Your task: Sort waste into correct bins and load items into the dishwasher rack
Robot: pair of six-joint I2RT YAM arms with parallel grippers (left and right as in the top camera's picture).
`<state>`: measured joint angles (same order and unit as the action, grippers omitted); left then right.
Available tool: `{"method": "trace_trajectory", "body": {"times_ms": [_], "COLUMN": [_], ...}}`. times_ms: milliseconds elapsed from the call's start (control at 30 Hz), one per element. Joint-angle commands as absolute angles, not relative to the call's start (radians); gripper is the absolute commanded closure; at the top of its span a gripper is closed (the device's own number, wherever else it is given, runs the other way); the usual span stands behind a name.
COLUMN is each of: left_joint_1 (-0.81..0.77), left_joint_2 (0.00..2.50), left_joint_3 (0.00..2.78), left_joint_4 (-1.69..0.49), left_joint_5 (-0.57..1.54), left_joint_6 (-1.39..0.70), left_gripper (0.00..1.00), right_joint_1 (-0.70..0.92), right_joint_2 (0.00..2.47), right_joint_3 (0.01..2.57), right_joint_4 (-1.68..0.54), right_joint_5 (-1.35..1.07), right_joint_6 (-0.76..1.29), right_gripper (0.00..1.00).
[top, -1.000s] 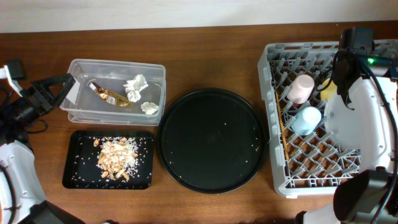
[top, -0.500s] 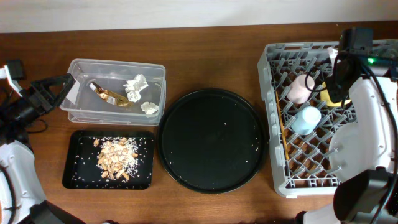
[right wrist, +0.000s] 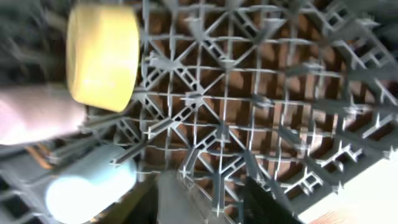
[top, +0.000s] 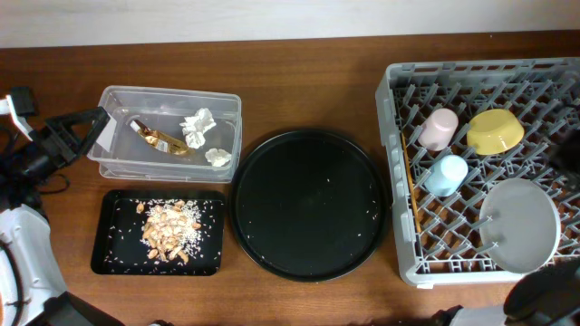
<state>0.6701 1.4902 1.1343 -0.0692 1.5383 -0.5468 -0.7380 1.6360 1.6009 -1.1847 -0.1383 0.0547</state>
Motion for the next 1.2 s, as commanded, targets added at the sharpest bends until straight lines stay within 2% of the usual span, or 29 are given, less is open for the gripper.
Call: {"method": "trace_trajectory", "body": {"times_ms": [0,33,67,100,233,400,533,800,1167], "left_joint_1": [0.672,0.672,0.672,0.672,0.672,0.672,0.672,0.672,0.672], "left_joint_2": [1.48,1.48,1.48,1.48,1.48,1.48,1.48,1.48,1.48], "left_joint_3": [1.136,1.136,1.136,1.136,1.136,1.136,1.136,1.136,1.136], "left_joint_4": [-0.068,-0.067,-0.067,-0.068,-0.067,-0.068,-0.067,-0.067,-0.068], "left_joint_5": [1.556,1.556,1.556,1.556,1.556,1.556,1.556,1.556,1.556], "left_joint_6": [-0.552,-0.552,-0.552,-0.552,-0.552,-0.552,-0.552,-0.552,-0.552], "left_gripper": [0.01,0.01,0.01,0.01,0.01,0.01,0.01,0.01,0.01], "right_joint_1": [-0.859,-0.888,-0.913,-0.931,-1.034,-1.195,-1.244,-1.244,-1.243], "right_joint_2": [1.517,1.498,1.484,1.477,1.472,1.472,1.472,1.472,1.472], "right_joint_3": [1.61,1.61,1.61,1.61,1.602,1.546,1.421,1.131,1.102], "right_joint_4": [-1.214,-1.213,-1.213,-1.223,-1.414,-1.538,-1.509,-1.337,-1.323], "right_joint_5": [-0.273,-0.291,-0.307,-0.307,-0.26,-0.096,-0.093,-0.136,-0.336], "right_joint_6": [0.148,0.169,0.186,0.204,0.331,0.568,0.589,0.589,0.581], "right_gripper": [0.66,0.68,0.85,0.96,0.96,0.96,0.96,0.96,0.96]}}
